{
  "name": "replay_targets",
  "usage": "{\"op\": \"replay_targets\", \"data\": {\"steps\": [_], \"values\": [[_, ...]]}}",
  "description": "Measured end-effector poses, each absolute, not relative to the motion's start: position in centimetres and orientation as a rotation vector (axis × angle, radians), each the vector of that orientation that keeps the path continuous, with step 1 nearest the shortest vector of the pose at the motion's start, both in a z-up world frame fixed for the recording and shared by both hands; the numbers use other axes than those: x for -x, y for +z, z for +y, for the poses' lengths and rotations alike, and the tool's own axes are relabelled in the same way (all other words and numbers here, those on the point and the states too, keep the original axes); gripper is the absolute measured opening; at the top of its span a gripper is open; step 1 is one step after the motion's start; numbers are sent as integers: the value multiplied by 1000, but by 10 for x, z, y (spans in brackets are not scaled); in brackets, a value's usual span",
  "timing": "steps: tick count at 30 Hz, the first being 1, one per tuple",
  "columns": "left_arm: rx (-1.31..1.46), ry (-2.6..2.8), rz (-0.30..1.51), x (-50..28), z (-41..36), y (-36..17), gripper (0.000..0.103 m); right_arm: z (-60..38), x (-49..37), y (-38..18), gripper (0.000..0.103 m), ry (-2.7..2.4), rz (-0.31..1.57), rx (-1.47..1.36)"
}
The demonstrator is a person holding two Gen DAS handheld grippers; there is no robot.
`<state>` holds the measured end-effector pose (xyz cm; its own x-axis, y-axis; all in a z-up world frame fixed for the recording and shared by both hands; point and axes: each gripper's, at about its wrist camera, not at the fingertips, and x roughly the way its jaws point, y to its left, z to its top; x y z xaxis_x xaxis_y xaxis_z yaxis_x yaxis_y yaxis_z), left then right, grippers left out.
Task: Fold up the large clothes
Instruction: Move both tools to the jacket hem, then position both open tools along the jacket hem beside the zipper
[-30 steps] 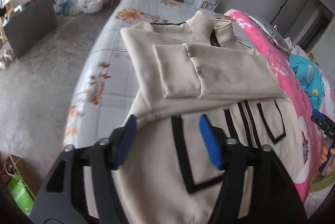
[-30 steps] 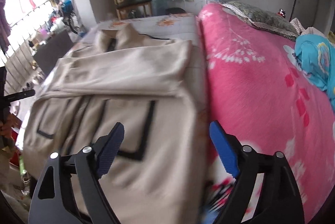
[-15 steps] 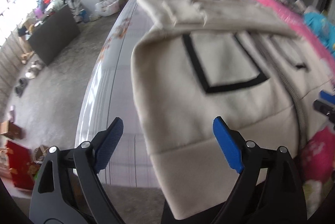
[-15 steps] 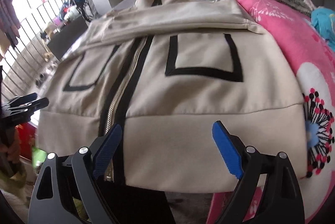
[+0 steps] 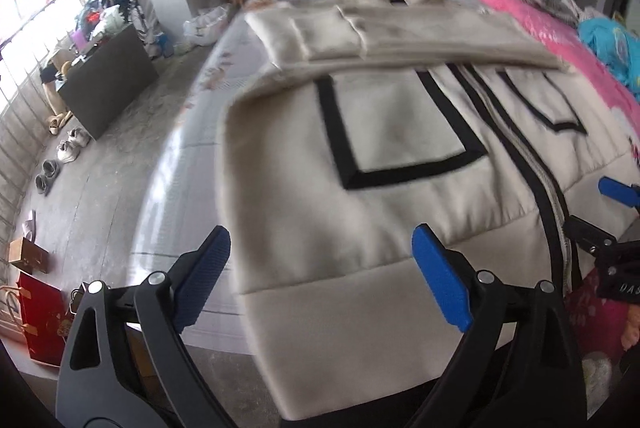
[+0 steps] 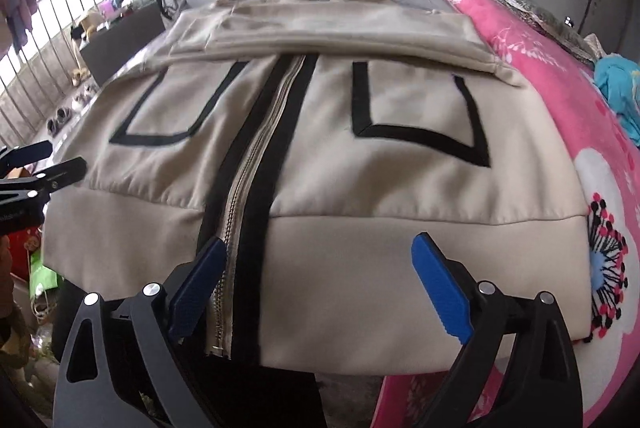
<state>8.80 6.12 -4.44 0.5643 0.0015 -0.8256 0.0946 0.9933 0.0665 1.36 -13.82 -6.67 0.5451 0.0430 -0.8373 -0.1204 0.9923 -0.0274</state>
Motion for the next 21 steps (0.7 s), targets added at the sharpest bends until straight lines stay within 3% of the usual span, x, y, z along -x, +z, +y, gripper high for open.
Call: {"op": "replay_targets", "data": {"steps": [4, 21], "values": [[-143, -15, 992, -87, 47, -59, 92, -140, -14, -72, 97, 83, 1015, 68], [-124, 8, 990, -87, 48, -61, 95, -143, -16, -74, 97, 86, 1026, 45]]}}
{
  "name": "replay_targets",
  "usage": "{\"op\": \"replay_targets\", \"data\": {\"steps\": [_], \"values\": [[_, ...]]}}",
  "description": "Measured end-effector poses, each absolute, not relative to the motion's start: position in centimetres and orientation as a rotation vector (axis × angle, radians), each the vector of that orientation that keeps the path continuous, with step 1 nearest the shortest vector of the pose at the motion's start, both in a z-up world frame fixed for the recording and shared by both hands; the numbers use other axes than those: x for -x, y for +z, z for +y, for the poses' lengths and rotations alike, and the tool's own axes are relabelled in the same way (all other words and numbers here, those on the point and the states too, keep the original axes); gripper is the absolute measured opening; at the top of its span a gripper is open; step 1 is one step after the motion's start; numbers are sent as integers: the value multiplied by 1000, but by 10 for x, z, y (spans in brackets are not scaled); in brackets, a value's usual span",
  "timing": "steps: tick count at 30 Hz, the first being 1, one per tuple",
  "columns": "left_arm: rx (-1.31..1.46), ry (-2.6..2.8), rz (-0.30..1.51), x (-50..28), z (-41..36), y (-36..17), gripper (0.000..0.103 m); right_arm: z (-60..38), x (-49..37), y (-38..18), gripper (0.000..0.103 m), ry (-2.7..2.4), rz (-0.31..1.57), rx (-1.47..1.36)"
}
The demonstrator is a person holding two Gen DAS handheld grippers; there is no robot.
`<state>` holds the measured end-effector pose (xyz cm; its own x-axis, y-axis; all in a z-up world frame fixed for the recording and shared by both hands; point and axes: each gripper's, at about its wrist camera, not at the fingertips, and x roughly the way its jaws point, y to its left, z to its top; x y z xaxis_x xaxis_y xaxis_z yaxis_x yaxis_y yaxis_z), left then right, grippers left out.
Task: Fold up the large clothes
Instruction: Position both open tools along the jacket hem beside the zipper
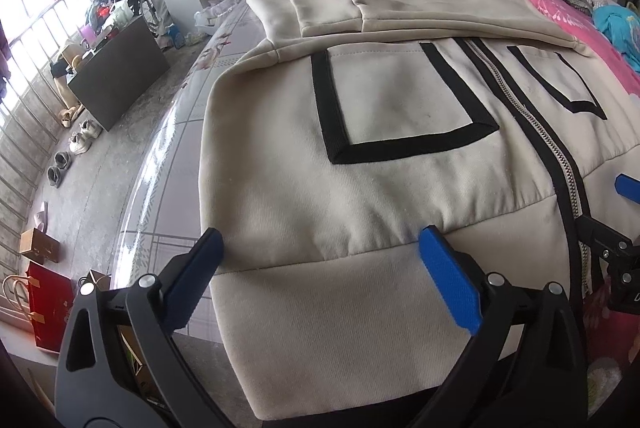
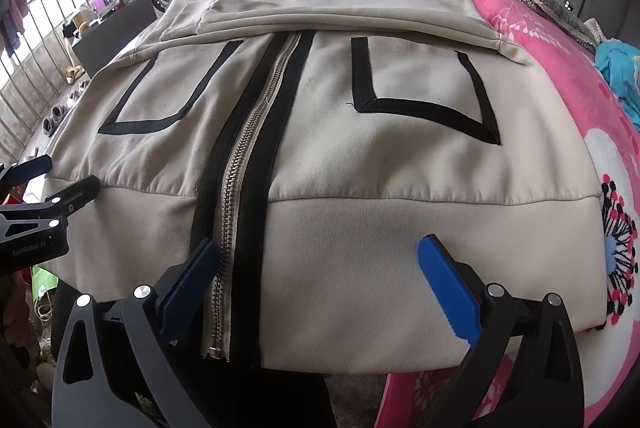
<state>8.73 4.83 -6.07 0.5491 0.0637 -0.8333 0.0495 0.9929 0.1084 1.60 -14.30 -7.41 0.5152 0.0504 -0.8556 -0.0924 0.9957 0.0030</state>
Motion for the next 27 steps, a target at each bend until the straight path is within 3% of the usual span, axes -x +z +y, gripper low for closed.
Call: {"op": "replay_targets", "data": {"steps": [27], "values": [[-96, -7, 997, -89, 52, -62, 95, -123, -14, -60, 97, 190, 1013, 72]]}}
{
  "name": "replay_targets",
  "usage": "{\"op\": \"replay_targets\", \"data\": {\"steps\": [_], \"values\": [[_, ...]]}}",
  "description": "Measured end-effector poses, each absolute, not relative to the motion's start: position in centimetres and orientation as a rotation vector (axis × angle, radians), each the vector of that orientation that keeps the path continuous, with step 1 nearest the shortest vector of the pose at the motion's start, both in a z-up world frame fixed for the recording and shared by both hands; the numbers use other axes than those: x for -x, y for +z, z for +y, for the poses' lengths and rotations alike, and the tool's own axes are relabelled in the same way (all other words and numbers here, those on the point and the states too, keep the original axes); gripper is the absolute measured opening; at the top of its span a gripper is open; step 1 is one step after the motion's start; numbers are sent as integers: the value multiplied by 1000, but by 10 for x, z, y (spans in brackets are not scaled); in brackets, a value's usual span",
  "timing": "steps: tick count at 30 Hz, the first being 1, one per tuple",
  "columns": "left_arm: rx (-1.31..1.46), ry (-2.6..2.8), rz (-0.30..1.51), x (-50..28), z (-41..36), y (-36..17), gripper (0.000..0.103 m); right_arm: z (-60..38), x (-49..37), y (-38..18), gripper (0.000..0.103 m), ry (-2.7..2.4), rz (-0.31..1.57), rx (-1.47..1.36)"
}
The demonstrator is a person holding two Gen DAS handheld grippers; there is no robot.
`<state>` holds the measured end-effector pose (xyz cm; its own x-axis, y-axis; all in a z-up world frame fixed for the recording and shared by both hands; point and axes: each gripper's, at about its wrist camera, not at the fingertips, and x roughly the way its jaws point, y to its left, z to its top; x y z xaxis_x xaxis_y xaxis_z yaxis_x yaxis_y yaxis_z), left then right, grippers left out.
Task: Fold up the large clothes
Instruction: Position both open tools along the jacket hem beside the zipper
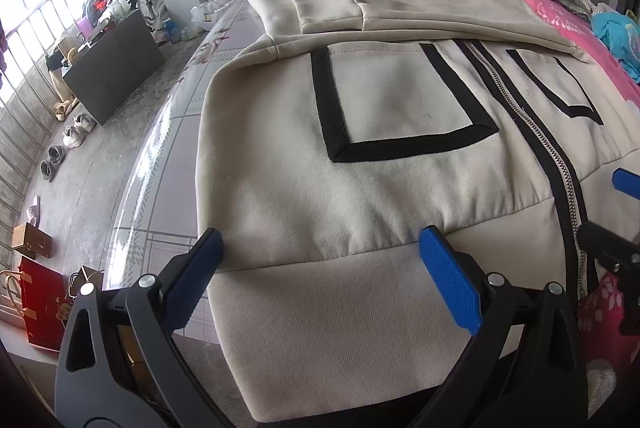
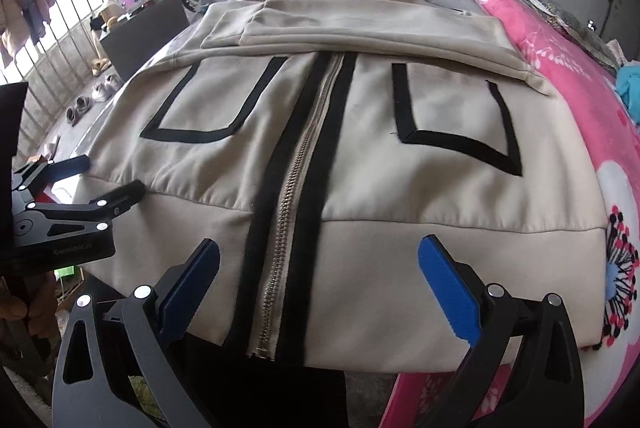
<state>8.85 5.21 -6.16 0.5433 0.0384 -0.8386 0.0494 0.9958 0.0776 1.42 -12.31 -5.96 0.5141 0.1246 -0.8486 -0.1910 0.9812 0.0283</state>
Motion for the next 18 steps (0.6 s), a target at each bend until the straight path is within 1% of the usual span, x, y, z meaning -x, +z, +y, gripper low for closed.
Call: {"op": "replay_targets", "data": {"steps": [8, 18], "values": [[-95, -7, 997, -89, 52, -62, 95, -116, -16, -73, 97, 166, 1044, 112], [-95, -7, 996, -89, 52, -62, 95, -117, -16, -74, 97, 162, 1043, 104]]}}
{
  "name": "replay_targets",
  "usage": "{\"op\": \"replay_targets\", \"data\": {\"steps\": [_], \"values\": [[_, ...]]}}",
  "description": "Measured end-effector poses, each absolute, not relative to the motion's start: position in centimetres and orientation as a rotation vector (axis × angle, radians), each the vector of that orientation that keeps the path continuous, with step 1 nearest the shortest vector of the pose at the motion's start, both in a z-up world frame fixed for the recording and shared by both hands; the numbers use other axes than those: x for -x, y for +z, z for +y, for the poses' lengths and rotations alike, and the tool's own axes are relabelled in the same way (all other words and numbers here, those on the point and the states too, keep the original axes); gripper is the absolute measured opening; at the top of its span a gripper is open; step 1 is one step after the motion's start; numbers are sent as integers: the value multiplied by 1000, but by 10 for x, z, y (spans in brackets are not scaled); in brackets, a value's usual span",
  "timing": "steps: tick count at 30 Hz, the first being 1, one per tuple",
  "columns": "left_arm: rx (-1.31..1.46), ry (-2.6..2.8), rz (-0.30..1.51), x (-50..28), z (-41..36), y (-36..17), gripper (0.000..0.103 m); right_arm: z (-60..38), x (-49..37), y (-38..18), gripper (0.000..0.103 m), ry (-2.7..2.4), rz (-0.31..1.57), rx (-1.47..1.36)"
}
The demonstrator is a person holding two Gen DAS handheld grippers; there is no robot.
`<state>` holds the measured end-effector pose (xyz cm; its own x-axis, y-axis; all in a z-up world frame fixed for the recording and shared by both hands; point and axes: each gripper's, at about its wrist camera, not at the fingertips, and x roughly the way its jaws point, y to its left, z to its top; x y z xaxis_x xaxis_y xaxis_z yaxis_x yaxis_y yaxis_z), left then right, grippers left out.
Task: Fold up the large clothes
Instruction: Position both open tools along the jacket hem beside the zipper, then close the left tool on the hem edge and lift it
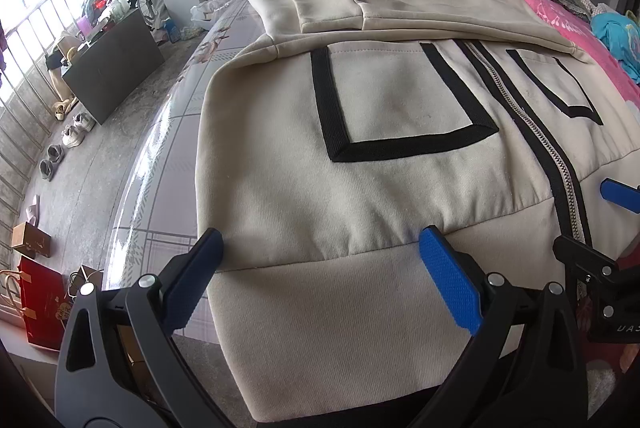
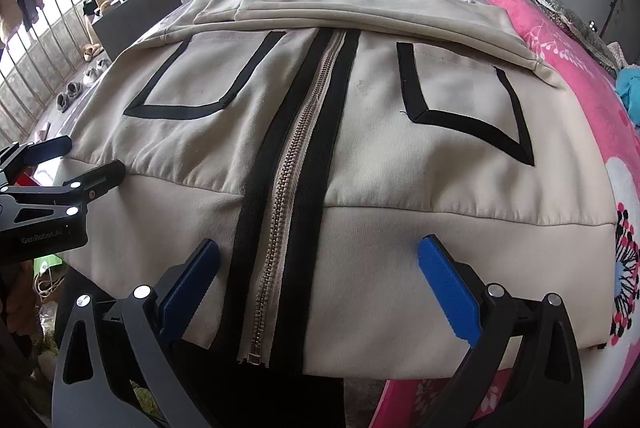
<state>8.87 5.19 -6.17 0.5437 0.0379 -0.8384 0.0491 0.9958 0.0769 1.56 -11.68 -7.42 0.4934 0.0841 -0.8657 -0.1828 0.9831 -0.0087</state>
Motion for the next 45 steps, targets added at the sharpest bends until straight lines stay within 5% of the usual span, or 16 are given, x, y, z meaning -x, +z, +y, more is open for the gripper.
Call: {"op": "replay_targets", "data": {"steps": [22, 34, 45], "values": [[-94, -20, 972, -86, 53, -60, 95, -117, -17, -75, 97, 161, 1039, 105], [-44, -147, 855, -7, 97, -41, 95, -118, -15, -75, 97, 167, 1020, 105], [156, -214, 948, 4, 123, -61, 65, -118, -15, -75, 97, 170, 1019, 106]]}}
